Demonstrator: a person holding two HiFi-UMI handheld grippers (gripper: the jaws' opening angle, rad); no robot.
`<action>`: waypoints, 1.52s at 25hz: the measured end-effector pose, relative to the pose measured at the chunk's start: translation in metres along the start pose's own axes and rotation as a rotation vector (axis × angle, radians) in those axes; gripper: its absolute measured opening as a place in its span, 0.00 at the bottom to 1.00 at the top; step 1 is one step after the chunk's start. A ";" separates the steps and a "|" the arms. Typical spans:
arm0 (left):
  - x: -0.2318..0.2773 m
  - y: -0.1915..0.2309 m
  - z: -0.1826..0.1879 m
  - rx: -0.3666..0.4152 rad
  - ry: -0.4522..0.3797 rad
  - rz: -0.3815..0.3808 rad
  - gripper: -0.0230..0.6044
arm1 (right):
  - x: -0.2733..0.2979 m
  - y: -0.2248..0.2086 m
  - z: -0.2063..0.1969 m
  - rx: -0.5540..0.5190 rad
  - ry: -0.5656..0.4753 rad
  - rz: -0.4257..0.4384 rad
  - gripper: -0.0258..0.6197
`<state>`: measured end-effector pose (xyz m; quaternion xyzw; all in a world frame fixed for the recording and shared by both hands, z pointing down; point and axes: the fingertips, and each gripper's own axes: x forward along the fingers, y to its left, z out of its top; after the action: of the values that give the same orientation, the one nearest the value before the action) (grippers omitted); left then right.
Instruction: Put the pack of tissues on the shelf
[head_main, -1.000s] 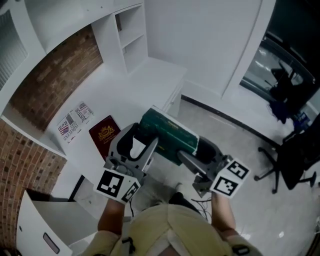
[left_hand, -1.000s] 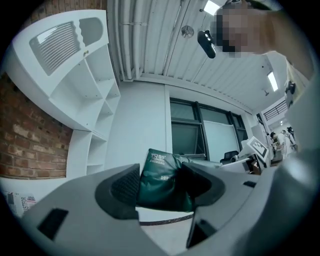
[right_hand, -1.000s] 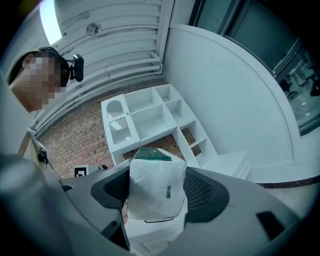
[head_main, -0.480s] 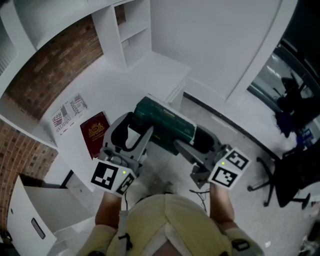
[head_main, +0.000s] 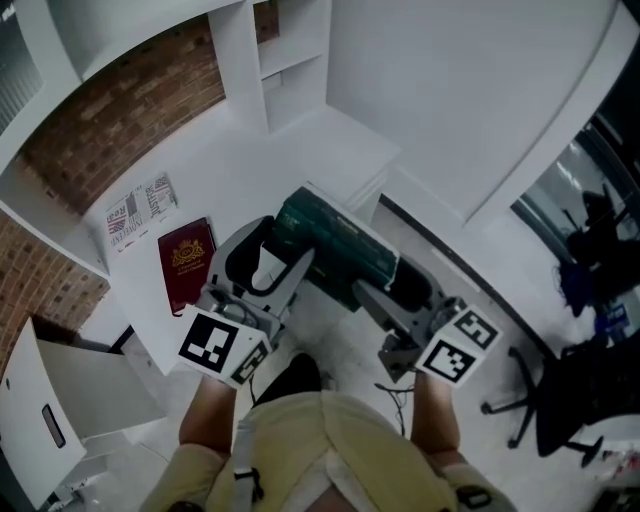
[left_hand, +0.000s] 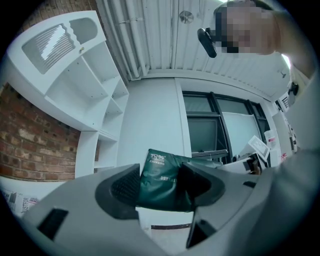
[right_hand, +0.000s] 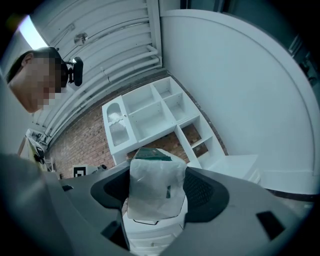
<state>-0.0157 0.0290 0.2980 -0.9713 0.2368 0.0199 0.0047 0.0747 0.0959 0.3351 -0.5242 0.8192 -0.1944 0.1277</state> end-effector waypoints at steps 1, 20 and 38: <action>0.005 0.004 -0.002 0.002 0.004 0.006 0.46 | 0.005 -0.006 0.001 0.006 0.001 0.002 0.53; 0.147 0.154 -0.005 0.005 -0.072 0.048 0.45 | 0.162 -0.130 0.068 -0.039 0.028 0.027 0.53; 0.196 0.253 -0.001 0.003 -0.112 0.212 0.45 | 0.276 -0.179 0.101 -0.124 0.099 0.165 0.53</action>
<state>0.0416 -0.2857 0.2906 -0.9382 0.3377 0.0744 0.0171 0.1464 -0.2405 0.3242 -0.4518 0.8753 -0.1577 0.0700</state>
